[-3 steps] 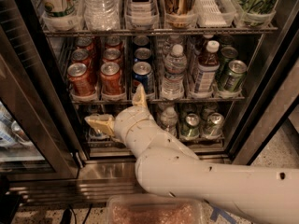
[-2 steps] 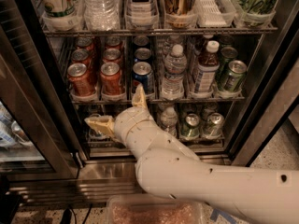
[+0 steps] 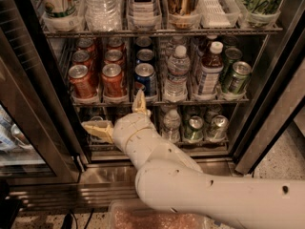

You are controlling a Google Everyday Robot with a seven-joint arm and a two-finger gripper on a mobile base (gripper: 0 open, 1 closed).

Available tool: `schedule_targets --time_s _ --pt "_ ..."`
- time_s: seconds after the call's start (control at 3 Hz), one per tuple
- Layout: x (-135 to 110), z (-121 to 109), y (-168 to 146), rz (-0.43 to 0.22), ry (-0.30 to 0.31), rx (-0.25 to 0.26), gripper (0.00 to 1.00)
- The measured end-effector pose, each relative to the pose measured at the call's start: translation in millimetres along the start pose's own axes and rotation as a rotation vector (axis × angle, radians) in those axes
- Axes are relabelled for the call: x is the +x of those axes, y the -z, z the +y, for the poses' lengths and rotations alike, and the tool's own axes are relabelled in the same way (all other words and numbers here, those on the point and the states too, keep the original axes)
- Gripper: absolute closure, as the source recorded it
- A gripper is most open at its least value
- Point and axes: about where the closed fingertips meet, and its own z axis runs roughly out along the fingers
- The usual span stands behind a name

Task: Pick coke can from middle shelf of fridge

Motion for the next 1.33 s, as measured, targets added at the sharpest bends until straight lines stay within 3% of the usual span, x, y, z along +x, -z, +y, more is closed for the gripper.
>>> schedule_targets --time_s 0.67,1.33 --pt "-3.3 5.5 -14.6 -0.081 0.022 0.042 0.18" --pt "-5.9 -4.1 -30.4 -0.135 0.061 0.099 0.19"
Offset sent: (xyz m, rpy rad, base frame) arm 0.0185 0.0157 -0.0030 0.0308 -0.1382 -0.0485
